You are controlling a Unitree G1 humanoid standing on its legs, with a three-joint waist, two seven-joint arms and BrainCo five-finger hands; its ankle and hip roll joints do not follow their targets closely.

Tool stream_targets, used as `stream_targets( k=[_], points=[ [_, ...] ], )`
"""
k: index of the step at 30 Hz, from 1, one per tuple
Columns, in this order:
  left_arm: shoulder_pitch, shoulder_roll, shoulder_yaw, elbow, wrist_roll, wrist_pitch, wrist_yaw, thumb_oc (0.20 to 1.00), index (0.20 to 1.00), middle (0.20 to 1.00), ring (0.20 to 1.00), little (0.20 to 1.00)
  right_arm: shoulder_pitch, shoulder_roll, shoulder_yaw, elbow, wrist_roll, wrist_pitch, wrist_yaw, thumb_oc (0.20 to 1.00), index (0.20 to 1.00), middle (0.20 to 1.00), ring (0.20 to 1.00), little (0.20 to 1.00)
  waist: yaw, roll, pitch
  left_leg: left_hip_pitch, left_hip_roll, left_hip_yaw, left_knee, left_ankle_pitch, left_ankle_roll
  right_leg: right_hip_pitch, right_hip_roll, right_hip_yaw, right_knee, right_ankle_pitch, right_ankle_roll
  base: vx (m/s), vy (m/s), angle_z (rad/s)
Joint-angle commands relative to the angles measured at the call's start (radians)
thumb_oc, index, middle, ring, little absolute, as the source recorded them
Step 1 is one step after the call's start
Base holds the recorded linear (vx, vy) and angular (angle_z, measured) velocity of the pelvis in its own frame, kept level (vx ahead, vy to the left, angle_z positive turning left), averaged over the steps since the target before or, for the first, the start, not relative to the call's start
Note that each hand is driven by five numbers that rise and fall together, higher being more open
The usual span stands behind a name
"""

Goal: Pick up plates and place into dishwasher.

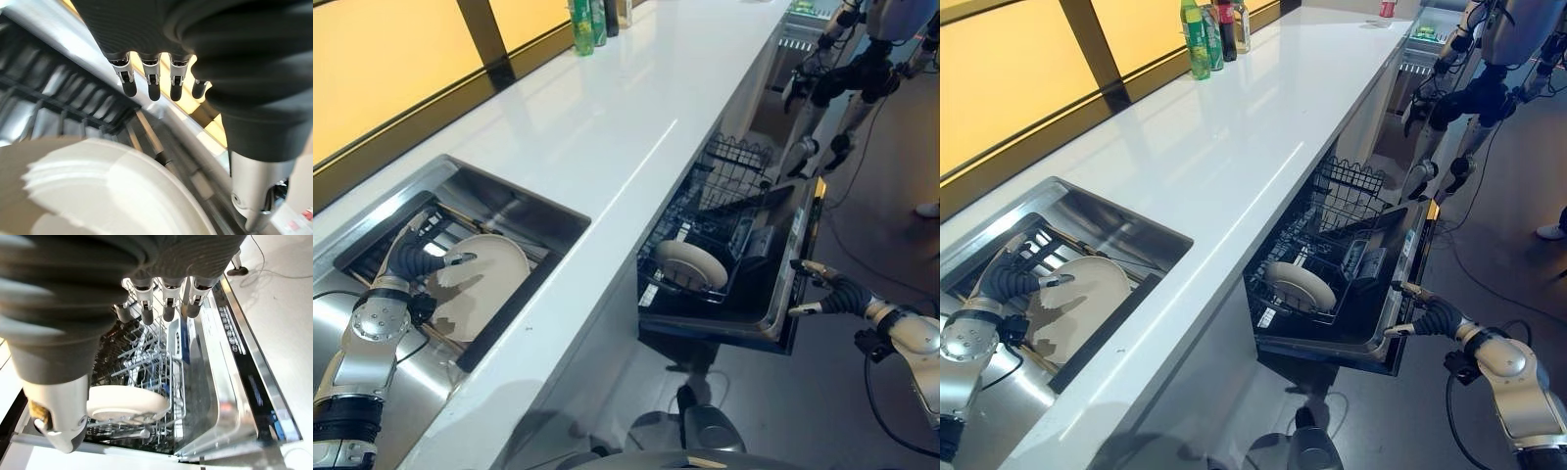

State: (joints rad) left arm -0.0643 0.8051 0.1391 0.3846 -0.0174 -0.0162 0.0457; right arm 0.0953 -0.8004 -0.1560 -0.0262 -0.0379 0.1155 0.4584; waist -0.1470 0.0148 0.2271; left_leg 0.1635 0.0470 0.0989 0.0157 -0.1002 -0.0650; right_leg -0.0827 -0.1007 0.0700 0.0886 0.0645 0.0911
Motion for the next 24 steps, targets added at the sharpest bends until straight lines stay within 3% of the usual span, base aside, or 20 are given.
stream_targets(
  k=[1, 10, 18, 24],
  points=[
    [-0.103, 0.079, 0.002, 0.071, 0.023, 0.025, 0.031, 1.0, 1.0, 1.0, 1.0, 1.0, -0.055, -0.05, -0.01, -0.015, 0.031, -0.027, -0.021, 1.0, 1.0, 1.0, 1.0, 1.0, 0.004, -0.016, -0.013, -0.146, -0.038, -0.05, 0.072, 0.061, 0.045, 0.016, -0.079, 0.019, 0.062, -0.025, 0.079, -0.01, 0.048, -0.08],
    [-0.142, 0.142, -0.058, 0.242, 0.108, 0.111, -0.002, 1.0, 1.0, 1.0, 1.0, 1.0, -0.062, -0.093, -0.002, -0.025, 0.061, -0.045, -0.022, 1.0, 1.0, 1.0, 1.0, 1.0, -0.008, -0.009, 0.015, -0.155, -0.037, -0.035, 0.065, 0.067, 0.041, 0.008, -0.085, 0.015, 0.047, -0.016, 0.081, 0.0, 0.027, -0.02],
    [-0.165, 0.183, -0.062, 0.289, 0.175, 0.122, 0.045, 1.0, 1.0, 1.0, 1.0, 1.0, -0.055, -0.12, -0.005, -0.022, 0.08, -0.043, -0.024, 1.0, 1.0, 1.0, 1.0, 1.0, -0.015, -0.018, 0.032, -0.17, -0.036, -0.027, 0.077, 0.068, 0.04, -0.009, -0.083, 0.019, 0.057, -0.016, 0.08, 0.01, 0.021, 0.01],
    [-0.221, 0.188, -0.098, 0.302, 0.115, 0.133, 0.008, 1.0, 1.0, 1.0, 1.0, 1.0, -0.091, -0.121, 0.026, -0.021, 0.095, -0.038, -0.055, 1.0, 1.0, 1.0, 1.0, 1.0, -0.018, -0.023, 0.071, -0.197, -0.037, -0.022, 0.082, 0.075, 0.042, -0.038, -0.079, 0.028, 0.066, -0.011, 0.079, -0.05, 0.019, 0.02]
  ],
)
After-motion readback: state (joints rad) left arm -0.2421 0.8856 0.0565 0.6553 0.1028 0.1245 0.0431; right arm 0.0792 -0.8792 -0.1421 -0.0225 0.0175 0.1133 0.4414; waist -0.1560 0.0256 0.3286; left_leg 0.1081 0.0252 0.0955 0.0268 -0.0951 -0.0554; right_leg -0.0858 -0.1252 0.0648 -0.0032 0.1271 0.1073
